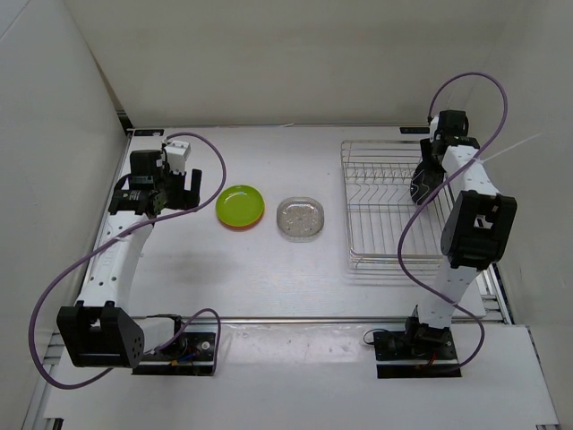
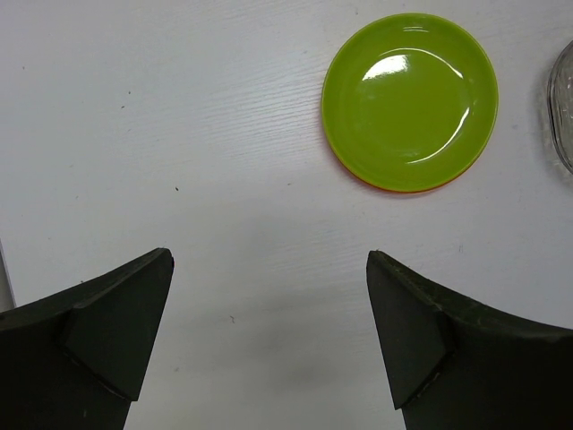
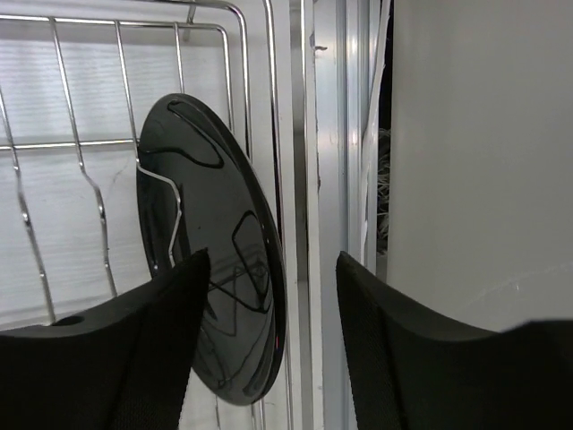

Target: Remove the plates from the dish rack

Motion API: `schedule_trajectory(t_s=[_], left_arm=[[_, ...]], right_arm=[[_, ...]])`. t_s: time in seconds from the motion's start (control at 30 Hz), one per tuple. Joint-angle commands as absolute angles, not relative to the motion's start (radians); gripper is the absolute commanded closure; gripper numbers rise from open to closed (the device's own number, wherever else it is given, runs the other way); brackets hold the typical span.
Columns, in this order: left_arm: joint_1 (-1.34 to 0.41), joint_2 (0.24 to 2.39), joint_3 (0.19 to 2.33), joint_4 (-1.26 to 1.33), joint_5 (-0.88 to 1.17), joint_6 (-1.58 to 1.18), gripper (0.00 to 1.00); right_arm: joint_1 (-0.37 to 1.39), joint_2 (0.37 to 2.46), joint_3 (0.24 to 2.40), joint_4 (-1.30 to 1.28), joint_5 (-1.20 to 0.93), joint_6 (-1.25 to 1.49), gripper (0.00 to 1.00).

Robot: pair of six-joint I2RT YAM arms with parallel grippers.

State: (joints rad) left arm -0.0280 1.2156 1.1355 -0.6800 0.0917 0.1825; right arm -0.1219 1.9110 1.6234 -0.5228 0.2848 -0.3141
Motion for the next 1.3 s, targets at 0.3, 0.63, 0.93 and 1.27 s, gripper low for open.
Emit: schedule_trajectory(t_s=[0.3, 0.63, 0.93, 1.27], left_arm=[[-0.028, 1.216, 1.177, -0.673, 0.091, 0.156, 0.00], [-0.028, 1.216, 1.177, -0.673, 0.100, 0.156, 0.00], [-0.028, 1.207, 1.167, -0.673, 0.109, 0.156, 0.00], [-0.028, 1.198, 1.189, -0.683, 0.109, 0.156, 0.00]], right_arm=[[-0.130, 1.910, 1.635, -0.486, 0.275, -0.310, 0.68], [-0.130, 1.891, 1.617, -0.497, 0.296, -0.282, 0.94], [-0.130, 1.868, 1.646, -0.541, 0.377, -0.221, 1.00], [-0.121, 1.692, 1.690, -0.604, 0.440, -0.189, 1.00]])
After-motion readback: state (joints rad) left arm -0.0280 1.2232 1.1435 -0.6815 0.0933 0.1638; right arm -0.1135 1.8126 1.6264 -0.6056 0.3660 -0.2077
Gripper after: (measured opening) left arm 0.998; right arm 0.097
